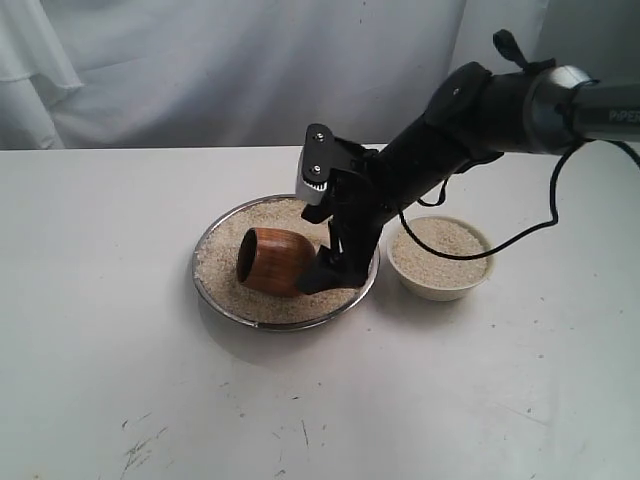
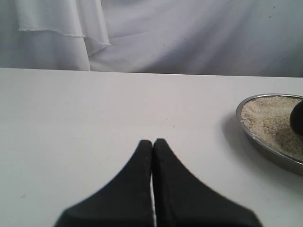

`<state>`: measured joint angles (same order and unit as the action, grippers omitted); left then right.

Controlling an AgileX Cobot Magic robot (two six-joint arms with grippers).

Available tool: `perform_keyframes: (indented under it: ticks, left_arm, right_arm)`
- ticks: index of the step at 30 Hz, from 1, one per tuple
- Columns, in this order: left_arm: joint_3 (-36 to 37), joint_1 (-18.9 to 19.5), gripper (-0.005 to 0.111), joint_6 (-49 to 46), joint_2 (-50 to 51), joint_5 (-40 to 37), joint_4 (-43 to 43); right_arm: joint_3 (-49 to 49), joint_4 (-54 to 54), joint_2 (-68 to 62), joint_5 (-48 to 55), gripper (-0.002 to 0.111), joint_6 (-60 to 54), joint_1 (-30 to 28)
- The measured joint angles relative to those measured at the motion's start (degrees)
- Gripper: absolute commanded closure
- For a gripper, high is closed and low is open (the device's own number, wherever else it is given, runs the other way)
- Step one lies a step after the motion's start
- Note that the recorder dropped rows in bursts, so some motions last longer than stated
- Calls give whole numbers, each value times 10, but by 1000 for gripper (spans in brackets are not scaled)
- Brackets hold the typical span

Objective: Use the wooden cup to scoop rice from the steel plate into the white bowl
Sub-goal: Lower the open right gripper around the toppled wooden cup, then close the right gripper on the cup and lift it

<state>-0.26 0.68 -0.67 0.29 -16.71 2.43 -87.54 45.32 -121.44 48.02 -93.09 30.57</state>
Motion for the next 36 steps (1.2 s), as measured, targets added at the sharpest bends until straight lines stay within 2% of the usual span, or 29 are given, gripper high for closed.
perform_keyframes:
  ticks: [12, 21, 36]
  left_arm:
    - [0, 0, 107, 0, 0, 0, 0]
    - [0, 0, 107, 0, 0, 0, 0]
    - [0, 0, 107, 0, 0, 0, 0]
  right_arm:
    - [0, 57, -25, -33, 14, -58, 3]
    - [0, 72, -55, -76, 14, -80, 27]
    - [0, 98, -55, -99, 16, -91, 31]
